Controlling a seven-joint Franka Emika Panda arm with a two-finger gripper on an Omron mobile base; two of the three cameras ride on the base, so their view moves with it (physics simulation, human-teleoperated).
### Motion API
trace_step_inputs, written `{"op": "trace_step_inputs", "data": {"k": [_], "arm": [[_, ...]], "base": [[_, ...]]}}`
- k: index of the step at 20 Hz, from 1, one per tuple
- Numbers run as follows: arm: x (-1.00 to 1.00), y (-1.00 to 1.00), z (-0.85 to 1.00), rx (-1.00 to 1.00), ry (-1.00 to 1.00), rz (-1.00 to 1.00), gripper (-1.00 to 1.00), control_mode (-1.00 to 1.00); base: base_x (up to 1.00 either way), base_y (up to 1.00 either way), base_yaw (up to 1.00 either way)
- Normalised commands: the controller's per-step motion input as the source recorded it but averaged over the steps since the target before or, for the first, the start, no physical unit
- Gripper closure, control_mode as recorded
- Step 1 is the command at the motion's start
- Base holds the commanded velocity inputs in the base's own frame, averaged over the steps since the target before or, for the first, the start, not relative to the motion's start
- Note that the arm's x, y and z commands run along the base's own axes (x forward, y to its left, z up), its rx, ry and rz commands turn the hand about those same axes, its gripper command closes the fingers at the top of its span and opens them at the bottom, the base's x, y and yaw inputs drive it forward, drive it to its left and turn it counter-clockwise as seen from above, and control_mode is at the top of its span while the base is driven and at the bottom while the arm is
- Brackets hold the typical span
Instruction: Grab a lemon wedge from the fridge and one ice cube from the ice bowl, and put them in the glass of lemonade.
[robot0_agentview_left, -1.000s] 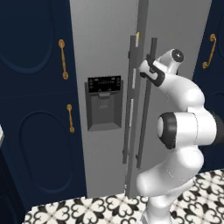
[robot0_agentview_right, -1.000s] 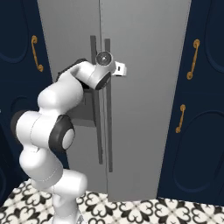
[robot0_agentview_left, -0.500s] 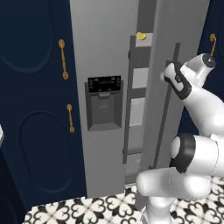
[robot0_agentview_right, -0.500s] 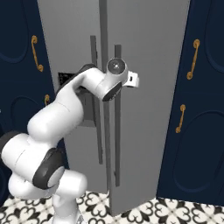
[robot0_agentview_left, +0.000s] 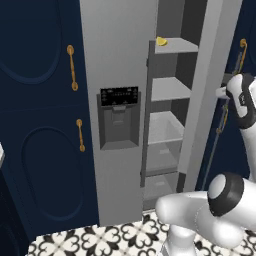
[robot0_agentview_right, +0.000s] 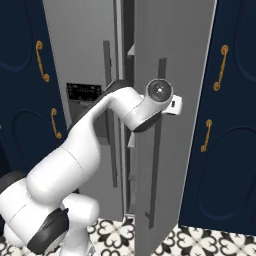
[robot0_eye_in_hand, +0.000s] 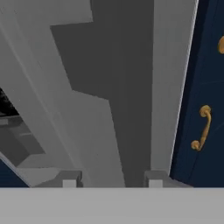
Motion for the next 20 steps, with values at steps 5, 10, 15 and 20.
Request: {"op": "trace_step_inputs", "data": {"k": [5, 10, 15, 20], "arm": [[-0.5, -0.13, 0.68, -0.01, 0.01, 0.0, -1.0, -1.0], [-0.55, 0.03, 0.53, -0.19, 0.03, 0.0, -1.0, -1.0], [-0.05, 0.71, 0.03, -0.42, 0.08, 0.14, -1.0, -1.0], [-0.18, 1.0, -0.03, -0.56, 0.06, 0.13, -1.0, -1.0]], "base": [[0.0, 0.0, 0.0], [0.0, 0.0, 0.0], [0.0, 0.0, 0.0], [0.0, 0.0, 0.0]]}}
